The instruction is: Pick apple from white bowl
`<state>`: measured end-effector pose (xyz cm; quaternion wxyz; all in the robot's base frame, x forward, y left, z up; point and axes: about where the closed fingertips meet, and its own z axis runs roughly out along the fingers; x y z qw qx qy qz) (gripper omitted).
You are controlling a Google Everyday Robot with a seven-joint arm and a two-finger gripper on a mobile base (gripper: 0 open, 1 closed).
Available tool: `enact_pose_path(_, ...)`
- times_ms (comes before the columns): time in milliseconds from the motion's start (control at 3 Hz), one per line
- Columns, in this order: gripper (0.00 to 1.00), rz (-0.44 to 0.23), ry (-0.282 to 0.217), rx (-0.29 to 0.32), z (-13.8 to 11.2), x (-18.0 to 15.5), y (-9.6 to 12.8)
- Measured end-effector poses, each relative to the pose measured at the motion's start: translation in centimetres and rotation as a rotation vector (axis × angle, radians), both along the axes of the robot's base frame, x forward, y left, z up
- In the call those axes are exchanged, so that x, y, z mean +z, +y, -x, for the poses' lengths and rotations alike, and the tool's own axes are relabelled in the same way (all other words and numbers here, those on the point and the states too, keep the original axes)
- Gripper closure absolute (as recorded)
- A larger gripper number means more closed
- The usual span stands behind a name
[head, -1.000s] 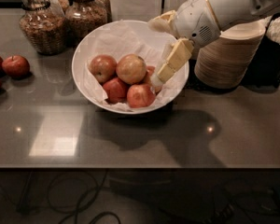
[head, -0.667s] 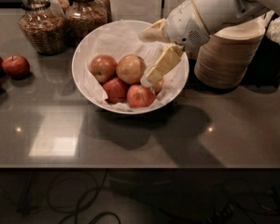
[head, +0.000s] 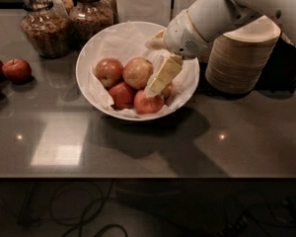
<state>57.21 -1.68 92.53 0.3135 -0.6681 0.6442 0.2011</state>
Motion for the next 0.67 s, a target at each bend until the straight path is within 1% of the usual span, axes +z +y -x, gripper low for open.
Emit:
enact_pose_path(333, 0.16, -0.007, 0.006, 0.01, -0.52, 0.09, 0.63)
enact_pose_path(667, 0.17, -0.047, 0.016, 0.039, -0.67, 1.06, 1.62)
